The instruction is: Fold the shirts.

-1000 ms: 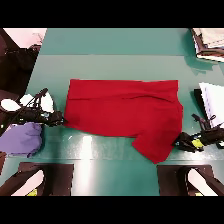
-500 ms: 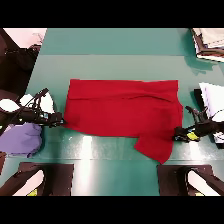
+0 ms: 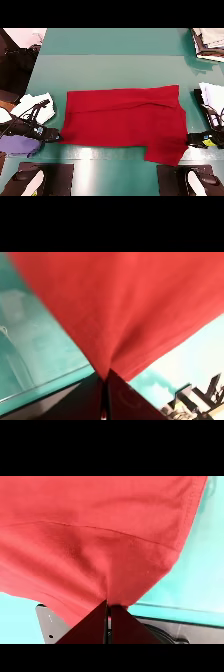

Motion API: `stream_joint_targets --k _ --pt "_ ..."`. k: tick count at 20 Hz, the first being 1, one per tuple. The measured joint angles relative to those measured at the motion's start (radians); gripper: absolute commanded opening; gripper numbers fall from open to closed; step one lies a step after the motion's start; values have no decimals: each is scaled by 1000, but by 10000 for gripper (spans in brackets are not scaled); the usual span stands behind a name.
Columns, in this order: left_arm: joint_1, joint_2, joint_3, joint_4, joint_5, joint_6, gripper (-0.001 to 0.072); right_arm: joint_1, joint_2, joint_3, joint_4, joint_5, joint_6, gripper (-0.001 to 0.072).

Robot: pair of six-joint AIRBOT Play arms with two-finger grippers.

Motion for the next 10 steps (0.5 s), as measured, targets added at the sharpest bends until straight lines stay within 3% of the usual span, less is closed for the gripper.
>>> stream_joint_targets --k 4,10 --pt "-72 -67 80 0 98 -13 19 1 -39 60 32 -61 18 13" --pt "-27 -245 220 14 337 -36 20 1 -319 326 63 -195 0 13"
